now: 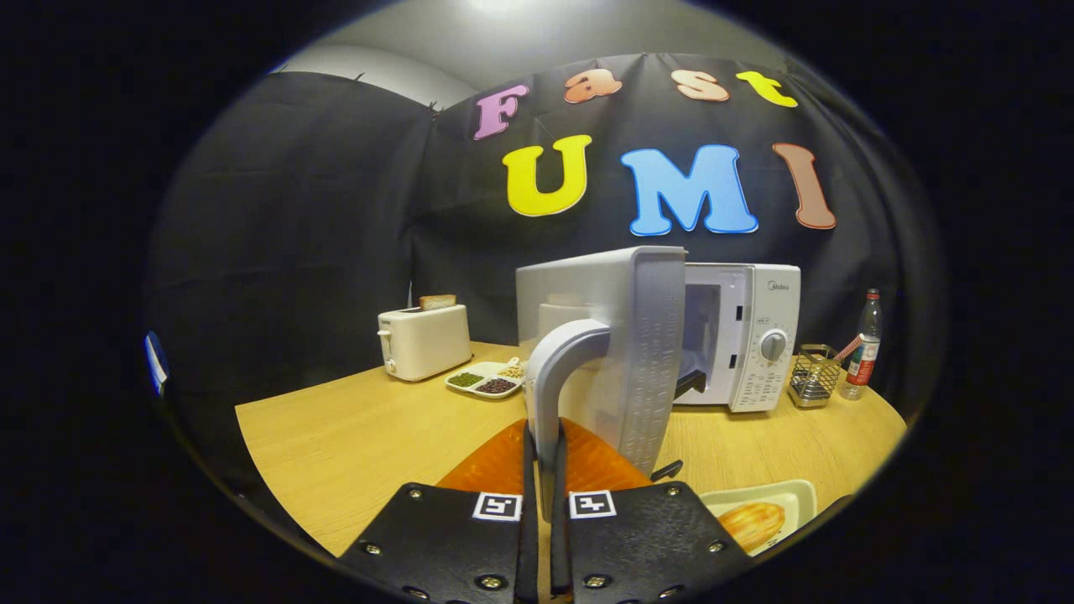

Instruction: Open the microwave, put the food inside, and close the microwave door.

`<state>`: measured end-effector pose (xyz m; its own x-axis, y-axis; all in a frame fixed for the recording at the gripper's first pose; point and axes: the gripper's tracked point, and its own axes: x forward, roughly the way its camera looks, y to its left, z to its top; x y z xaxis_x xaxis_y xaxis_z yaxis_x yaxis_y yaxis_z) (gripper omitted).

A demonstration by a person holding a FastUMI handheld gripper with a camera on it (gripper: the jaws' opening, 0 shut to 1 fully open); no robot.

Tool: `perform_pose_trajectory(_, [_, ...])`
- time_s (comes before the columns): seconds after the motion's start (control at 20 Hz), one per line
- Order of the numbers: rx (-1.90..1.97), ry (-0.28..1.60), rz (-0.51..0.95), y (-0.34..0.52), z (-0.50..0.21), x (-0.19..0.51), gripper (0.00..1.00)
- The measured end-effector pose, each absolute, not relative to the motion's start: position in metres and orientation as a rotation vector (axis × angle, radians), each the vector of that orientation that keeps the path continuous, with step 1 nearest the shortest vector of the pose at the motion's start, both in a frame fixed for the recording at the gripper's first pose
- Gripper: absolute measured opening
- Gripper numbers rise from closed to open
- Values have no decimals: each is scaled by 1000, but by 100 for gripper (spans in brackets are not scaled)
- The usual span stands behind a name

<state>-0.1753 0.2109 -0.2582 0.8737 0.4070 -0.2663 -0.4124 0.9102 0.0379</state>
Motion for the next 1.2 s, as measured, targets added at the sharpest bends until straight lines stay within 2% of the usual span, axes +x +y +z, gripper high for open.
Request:
perform_pose_trajectory(0.8, [-85, 119, 91, 326, -259, -202, 6])
perform_pose_trajectory(1.1, [-97, 120, 54, 338, -258, -203, 6])
perform_pose_trajectory(1.2, [-87, 157, 59, 333, -260, -204, 10])
